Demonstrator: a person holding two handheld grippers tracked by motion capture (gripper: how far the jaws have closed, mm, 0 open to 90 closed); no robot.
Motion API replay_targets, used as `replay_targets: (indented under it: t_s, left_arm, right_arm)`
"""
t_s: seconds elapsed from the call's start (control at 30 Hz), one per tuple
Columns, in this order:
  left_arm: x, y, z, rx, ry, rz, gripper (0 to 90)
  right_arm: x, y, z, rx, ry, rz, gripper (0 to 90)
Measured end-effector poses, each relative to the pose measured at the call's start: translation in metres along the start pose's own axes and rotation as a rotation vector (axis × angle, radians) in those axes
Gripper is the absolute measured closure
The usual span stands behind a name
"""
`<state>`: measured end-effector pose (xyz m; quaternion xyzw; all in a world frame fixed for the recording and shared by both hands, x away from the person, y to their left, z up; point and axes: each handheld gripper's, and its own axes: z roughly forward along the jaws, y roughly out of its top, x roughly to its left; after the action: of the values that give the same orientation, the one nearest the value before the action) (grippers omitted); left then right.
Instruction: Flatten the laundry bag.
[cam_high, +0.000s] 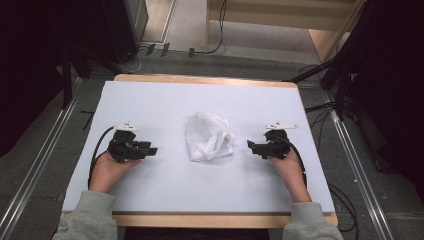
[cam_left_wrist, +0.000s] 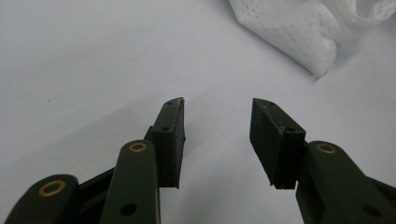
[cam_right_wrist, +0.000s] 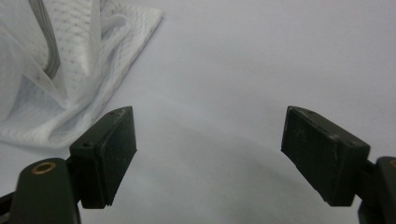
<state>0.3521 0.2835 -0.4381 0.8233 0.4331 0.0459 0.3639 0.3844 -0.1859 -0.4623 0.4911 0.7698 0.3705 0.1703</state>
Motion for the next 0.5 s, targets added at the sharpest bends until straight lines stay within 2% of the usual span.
replay_targets:
  t_s: [0.13,0.27,0.3,0.4,0.5]
  left_arm:
    - [0.0,0.001,0.002,0.011,-0.008,-0.011,56.9]
    - [0.0,0.003,0.004,0.001,-0.016,-0.004,57.0]
    - [-0.001,0.005,0.006,0.002,-0.034,-0.014,56.7]
    - [-0.002,0.008,0.008,0.014,-0.038,-0.014,55.7]
    - [-0.003,0.01,0.01,0.014,-0.045,-0.018,52.1]
  right_arm:
    - [0.003,0.001,-0.001,-0.022,0.002,0.007,17.8]
    - [0.006,0.0,-0.002,-0.009,0.027,-0.023,15.5]
    - [0.008,0.001,-0.003,-0.009,0.032,-0.025,14.7]
    - [0.011,0.001,-0.004,-0.011,0.041,-0.041,14.7]
    - [0.014,-0.001,-0.005,0.007,0.051,-0.049,14.3]
